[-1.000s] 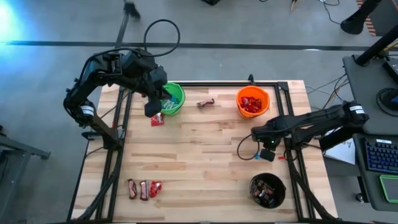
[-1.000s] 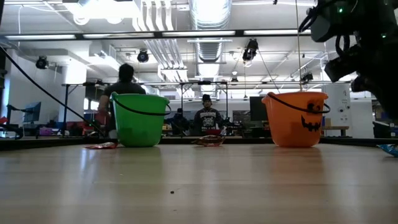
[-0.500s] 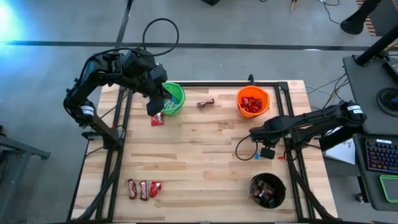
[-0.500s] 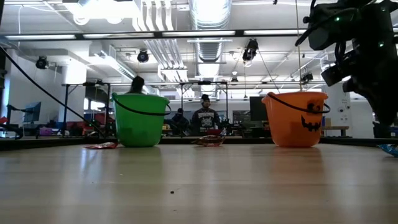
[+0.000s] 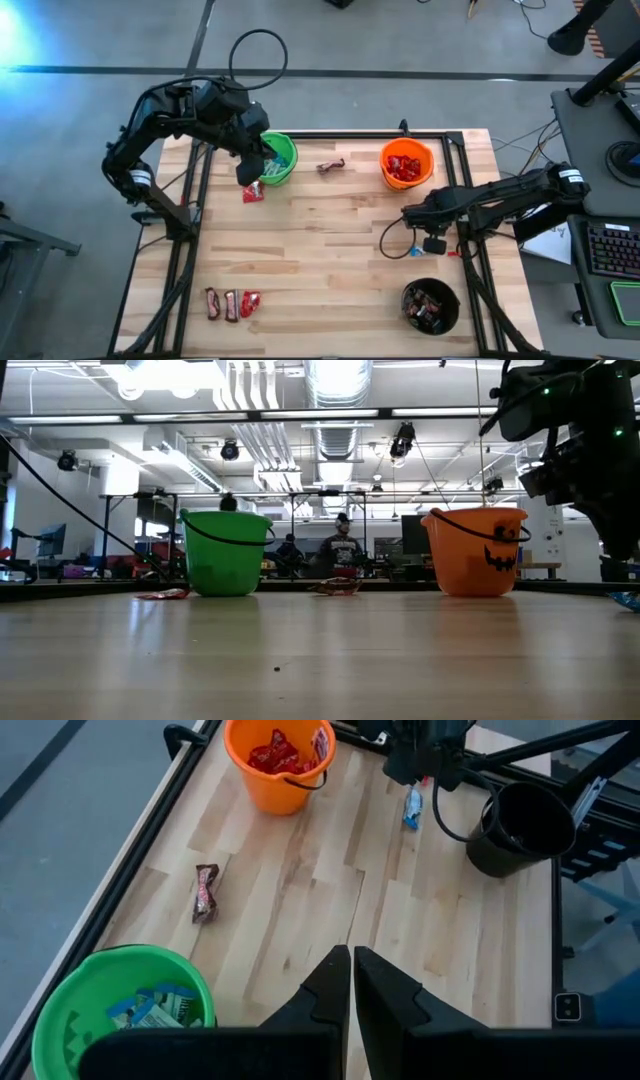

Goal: Sort candy
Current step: Put the white candy into the green bucket

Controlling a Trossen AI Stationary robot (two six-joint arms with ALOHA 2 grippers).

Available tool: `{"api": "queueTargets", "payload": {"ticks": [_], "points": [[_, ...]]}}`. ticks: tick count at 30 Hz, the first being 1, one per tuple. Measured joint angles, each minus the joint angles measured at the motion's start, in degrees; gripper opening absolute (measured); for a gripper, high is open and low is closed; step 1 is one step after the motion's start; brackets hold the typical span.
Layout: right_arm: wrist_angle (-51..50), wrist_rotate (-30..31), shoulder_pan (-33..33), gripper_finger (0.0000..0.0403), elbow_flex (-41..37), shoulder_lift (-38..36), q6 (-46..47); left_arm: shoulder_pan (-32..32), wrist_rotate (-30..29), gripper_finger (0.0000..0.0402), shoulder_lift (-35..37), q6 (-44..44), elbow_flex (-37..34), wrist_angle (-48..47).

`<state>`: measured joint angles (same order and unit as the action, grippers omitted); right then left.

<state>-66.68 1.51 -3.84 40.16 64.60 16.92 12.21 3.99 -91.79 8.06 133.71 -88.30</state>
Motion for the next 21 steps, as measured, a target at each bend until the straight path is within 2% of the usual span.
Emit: {"api": "queueTargets", "payload": {"ticks": [21], "points": [[-4.23, 0.0, 0.46, 0.0013, 0.0, 1.16, -0.4, 0.0, -0.11, 0.0001, 0.0, -0.64, 0.0, 0.11]]}}
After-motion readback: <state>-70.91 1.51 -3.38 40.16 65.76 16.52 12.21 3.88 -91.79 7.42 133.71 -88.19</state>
